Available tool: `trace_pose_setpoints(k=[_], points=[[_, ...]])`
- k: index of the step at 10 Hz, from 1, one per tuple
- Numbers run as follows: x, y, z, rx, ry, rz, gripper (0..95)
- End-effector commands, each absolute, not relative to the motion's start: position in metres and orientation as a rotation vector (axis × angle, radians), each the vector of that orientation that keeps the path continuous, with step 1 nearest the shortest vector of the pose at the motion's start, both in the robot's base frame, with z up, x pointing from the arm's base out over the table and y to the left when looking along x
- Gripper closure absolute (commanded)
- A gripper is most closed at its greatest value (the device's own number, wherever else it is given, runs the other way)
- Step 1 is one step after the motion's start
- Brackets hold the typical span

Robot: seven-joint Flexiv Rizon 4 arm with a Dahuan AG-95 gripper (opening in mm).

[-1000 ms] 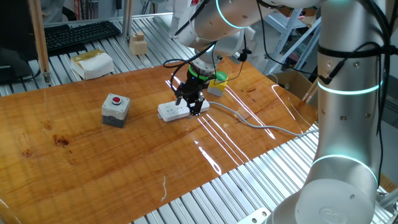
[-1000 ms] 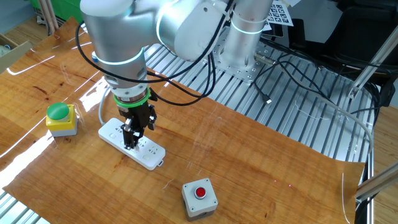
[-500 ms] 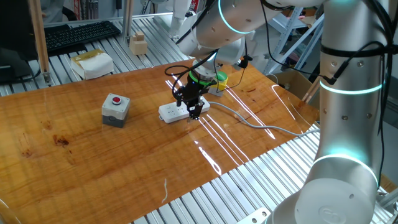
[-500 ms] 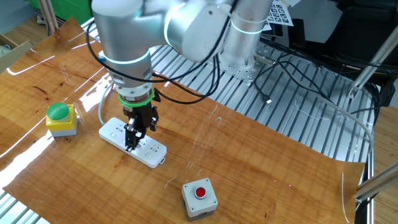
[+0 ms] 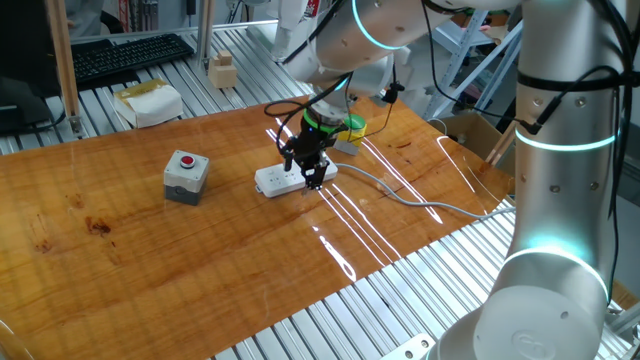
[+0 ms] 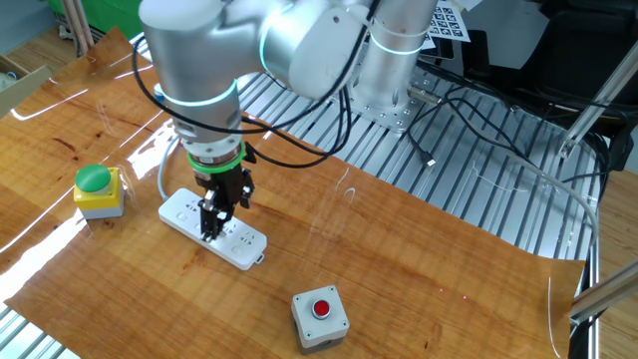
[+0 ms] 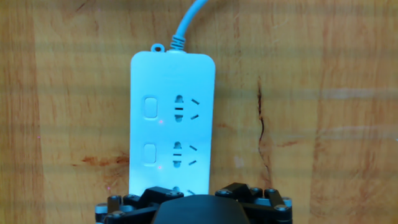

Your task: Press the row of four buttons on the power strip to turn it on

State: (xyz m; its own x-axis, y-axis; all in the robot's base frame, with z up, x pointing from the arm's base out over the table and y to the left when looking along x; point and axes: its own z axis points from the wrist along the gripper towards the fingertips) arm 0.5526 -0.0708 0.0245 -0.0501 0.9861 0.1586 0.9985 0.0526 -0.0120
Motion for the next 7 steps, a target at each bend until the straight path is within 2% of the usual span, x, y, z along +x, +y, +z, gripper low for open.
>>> trace_pose_setpoints(k=[1, 7], points=[[0.5515, -0.0711, 0.0294, -2.089, -2.188, -0.15, 19.0], [0.5517, -0.0701, 0.0298, -2.109, -2.198, -0.154, 19.0]])
